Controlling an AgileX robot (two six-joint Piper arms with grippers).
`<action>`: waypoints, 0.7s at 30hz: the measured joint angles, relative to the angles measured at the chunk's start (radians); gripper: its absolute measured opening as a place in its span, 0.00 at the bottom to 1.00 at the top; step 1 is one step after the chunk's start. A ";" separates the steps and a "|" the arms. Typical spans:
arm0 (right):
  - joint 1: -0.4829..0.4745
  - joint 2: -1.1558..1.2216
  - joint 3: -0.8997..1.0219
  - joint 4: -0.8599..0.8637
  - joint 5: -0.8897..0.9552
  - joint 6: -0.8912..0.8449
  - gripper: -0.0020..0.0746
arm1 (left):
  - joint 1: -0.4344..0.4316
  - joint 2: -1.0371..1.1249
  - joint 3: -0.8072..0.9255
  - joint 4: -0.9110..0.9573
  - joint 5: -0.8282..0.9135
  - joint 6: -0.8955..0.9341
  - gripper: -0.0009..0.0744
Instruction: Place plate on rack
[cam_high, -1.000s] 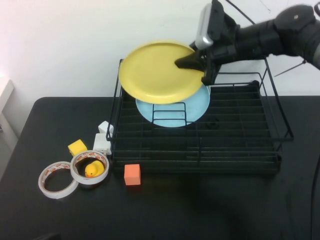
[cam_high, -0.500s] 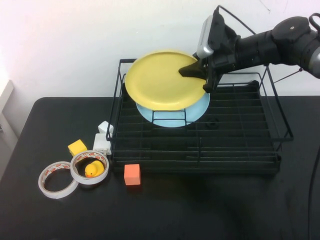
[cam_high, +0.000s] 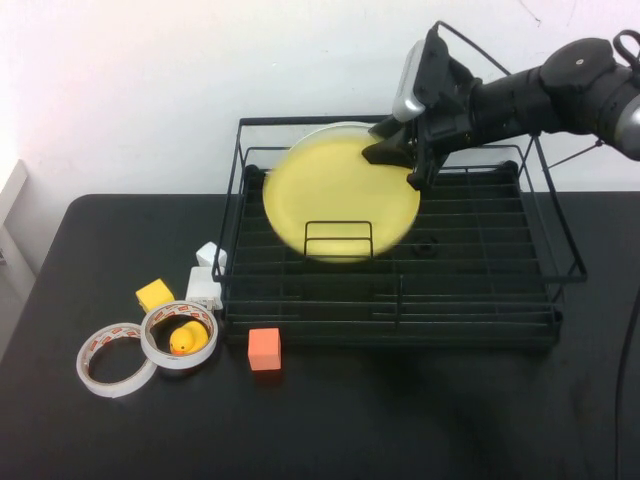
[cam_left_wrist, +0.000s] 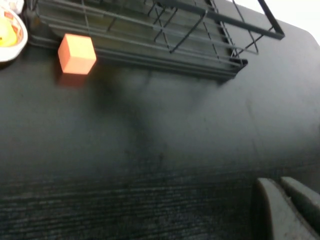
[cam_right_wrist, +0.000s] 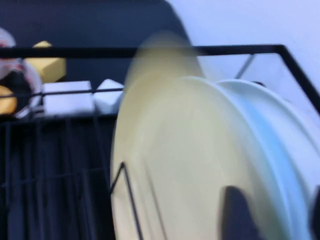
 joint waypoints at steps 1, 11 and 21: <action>0.000 0.000 0.000 -0.001 -0.012 0.020 0.43 | 0.000 0.000 0.000 0.000 0.008 0.000 0.01; 0.000 -0.053 0.000 -0.003 -0.032 0.132 0.66 | 0.000 0.000 0.000 -0.006 0.041 0.000 0.01; -0.083 -0.349 0.000 -0.003 0.204 0.388 0.35 | 0.000 0.000 0.000 -0.008 0.041 0.000 0.01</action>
